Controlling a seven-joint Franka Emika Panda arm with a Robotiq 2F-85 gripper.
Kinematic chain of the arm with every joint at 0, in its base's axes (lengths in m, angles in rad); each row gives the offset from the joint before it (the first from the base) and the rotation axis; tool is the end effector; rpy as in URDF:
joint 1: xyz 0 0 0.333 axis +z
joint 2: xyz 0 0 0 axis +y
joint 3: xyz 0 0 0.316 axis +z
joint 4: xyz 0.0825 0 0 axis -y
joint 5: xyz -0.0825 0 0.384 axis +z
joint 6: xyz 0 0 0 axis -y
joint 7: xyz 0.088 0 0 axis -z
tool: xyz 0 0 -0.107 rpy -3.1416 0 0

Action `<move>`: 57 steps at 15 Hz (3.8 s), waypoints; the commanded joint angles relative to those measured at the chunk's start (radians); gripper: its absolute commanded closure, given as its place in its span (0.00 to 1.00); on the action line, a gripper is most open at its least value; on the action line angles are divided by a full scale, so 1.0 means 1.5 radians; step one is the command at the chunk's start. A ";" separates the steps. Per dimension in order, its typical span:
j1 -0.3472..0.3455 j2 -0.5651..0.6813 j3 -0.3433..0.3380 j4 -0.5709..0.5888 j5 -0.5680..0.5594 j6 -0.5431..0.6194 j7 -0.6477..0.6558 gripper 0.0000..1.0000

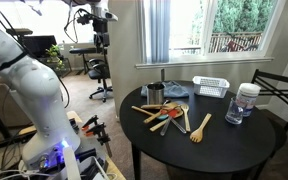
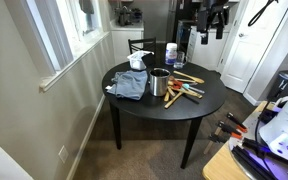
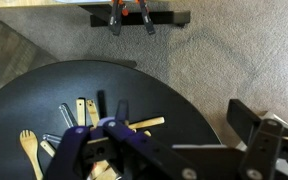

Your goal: Put the wooden spoon inside the tin can

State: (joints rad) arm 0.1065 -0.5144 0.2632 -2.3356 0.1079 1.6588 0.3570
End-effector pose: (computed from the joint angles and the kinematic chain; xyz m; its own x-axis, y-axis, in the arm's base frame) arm 0.3488 0.1572 0.5058 0.9863 -0.0563 -0.1547 -0.0438 -0.9955 0.0835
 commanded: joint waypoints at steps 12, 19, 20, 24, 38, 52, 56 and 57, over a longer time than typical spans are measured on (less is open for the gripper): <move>-0.040 0.068 -0.038 0.035 -0.058 0.079 -0.004 0.00; -0.068 0.230 -0.099 0.099 -0.075 0.234 -0.006 0.00; -0.070 0.246 -0.109 0.100 -0.075 0.241 -0.005 0.00; -0.083 0.292 -0.141 0.096 -0.112 0.253 0.029 0.00; -0.093 0.338 -0.191 0.100 -0.141 0.245 0.060 0.00; -0.130 0.510 -0.293 0.266 -0.170 0.245 0.121 0.00; -0.128 0.526 -0.298 0.280 -0.170 0.245 0.121 0.00; -0.127 0.526 -0.297 0.281 -0.170 0.245 0.121 0.00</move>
State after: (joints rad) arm -0.0866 0.2734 -0.1780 -1.9168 -0.1490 2.0283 0.5397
